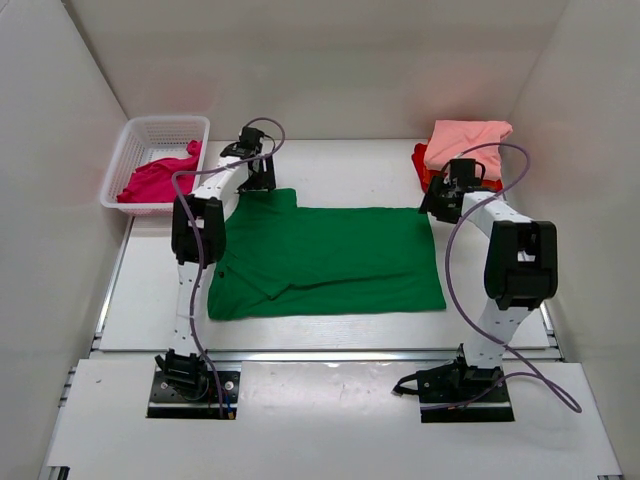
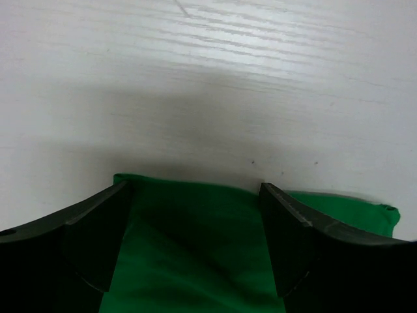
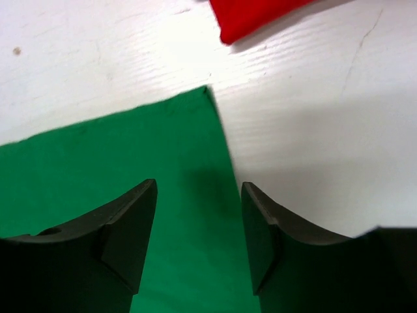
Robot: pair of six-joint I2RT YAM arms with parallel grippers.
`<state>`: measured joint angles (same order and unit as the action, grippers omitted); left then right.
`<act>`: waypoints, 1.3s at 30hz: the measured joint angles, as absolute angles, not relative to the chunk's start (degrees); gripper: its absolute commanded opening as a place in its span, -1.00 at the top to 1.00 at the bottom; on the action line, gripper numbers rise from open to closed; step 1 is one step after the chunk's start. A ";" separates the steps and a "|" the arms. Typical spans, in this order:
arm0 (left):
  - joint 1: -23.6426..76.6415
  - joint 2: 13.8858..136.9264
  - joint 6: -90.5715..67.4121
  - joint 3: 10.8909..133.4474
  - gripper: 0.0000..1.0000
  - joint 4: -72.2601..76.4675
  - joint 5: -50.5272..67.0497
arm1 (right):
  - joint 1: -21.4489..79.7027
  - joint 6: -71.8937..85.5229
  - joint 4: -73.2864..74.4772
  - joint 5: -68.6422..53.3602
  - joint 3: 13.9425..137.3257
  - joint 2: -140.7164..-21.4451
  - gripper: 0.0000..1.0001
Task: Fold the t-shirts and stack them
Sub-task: Grap the side of the flattened tshirt furthest away from the robot with both arms
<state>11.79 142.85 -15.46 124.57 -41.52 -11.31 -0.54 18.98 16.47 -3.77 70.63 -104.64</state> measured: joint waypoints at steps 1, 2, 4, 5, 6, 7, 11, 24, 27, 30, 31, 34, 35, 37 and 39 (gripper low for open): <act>11.70 141.86 -15.44 122.93 -0.81 -40.84 -11.51 | -0.51 18.90 16.56 -3.33 71.26 -105.43 -0.08; 11.57 140.77 -15.46 120.97 -0.83 -39.81 -11.66 | -0.49 18.83 16.71 -2.92 71.83 -106.15 -0.18; 11.40 139.24 -15.42 118.63 -0.83 -38.76 -11.99 | -0.30 18.81 17.12 -1.91 72.95 -107.77 -0.43; 11.38 139.13 -15.42 118.67 -0.82 -38.74 -12.32 | -0.05 18.68 17.45 -1.19 73.63 -108.62 -0.50; 11.33 139.31 -15.38 119.37 -0.83 -39.09 -12.67 | 0.25 18.59 17.98 -0.58 74.54 -109.69 -0.62; 11.25 139.81 -15.25 120.66 -0.82 -39.99 -12.93 | 0.49 18.57 18.37 -0.21 75.57 -110.72 -0.71; 11.40 144.73 -14.55 131.96 -0.71 -45.28 -13.23 | 1.98 18.24 21.06 1.06 81.87 -116.03 -0.76; 13.10 140.05 -14.76 120.38 -0.24 -44.69 -12.97 | 4.25 17.85 25.28 3.66 87.61 -120.29 -0.57; 12.97 138.06 -14.83 116.95 -0.32 -44.12 -12.86 | 4.56 17.41 26.02 4.89 89.52 -121.56 -0.24; 12.51 137.67 -14.92 116.20 0.59 -43.88 -12.34 | 4.89 17.15 27.05 5.43 90.76 -122.39 0.44; 12.36 137.67 -14.70 116.20 0.85 -43.94 -12.08 | 4.95 17.10 27.20 5.54 91.05 -122.65 0.46; 12.16 137.67 -13.67 116.20 1.00 -44.53 -11.81 | 5.21 17.34 27.49 5.74 91.22 -122.74 0.64; 12.19 137.67 -13.50 116.18 1.00 -44.53 -11.77 | 5.21 17.43 27.55 5.72 91.22 -122.74 0.75; 12.32 137.43 -13.30 115.66 1.00 -43.99 -11.97 | 5.28 17.34 27.62 5.67 91.22 -122.74 0.91; 12.58 135.94 -13.34 112.81 1.00 -41.71 -12.27 | 5.28 17.23 27.59 5.54 91.22 -122.74 1.00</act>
